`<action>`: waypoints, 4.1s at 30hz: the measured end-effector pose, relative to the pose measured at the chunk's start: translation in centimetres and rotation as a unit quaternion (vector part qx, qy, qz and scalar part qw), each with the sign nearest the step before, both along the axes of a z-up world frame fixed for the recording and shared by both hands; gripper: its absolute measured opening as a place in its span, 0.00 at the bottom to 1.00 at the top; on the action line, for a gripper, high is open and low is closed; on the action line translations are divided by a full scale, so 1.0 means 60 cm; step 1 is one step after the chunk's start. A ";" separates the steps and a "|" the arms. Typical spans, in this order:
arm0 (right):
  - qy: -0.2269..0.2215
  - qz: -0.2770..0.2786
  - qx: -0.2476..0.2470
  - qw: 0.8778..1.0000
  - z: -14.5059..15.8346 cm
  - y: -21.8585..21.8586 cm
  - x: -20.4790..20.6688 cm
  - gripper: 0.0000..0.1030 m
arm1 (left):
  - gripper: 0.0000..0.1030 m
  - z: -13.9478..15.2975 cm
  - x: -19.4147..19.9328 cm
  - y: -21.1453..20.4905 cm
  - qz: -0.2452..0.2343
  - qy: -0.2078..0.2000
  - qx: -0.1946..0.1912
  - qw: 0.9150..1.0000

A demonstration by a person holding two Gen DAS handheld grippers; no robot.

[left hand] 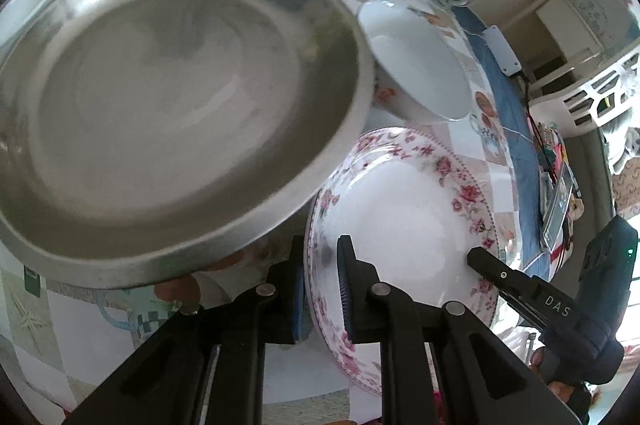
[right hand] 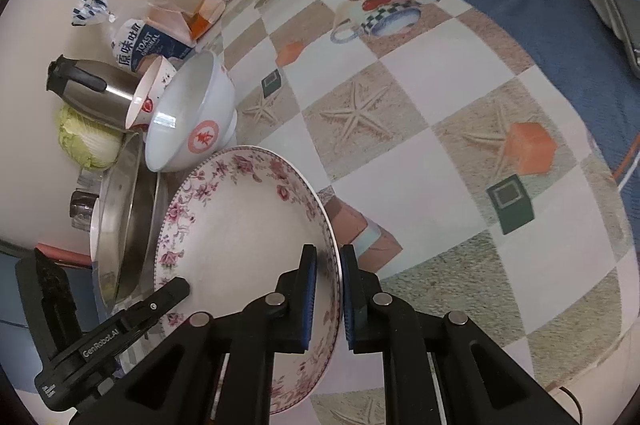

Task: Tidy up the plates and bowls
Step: 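Lift the pink-rose plate with both tools and carry it toward the steel basin, then lower the pink-rose plate into the steel basin with both tools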

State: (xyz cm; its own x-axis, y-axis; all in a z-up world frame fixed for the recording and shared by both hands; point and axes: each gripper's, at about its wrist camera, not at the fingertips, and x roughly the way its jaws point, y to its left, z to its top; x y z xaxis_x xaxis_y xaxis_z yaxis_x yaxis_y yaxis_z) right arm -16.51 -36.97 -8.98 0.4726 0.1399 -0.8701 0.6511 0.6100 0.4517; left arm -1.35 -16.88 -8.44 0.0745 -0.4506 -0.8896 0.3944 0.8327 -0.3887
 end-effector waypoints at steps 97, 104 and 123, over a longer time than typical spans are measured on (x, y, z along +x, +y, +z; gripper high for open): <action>-0.050 0.175 -0.098 0.978 0.137 0.222 0.320 0.12 | 0.15 0.081 0.209 0.264 0.148 -0.086 -0.051 0.984; -0.031 0.175 -0.098 0.979 0.110 0.218 0.327 0.12 | 0.15 0.054 0.216 0.253 0.144 -0.074 -0.036 0.986; -0.013 0.178 -0.094 0.979 0.082 0.213 0.324 0.12 | 0.15 0.037 0.210 0.234 0.127 -0.080 0.008 0.989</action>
State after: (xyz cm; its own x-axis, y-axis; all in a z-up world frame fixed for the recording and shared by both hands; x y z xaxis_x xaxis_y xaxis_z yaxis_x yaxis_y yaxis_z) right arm 2.95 -24.19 -4.09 0.4453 0.1386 -0.8846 0.3713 0.8704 0.3233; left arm 11.22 -2.83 -6.20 0.3240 -0.3859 -0.8638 0.2280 0.9179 -0.3246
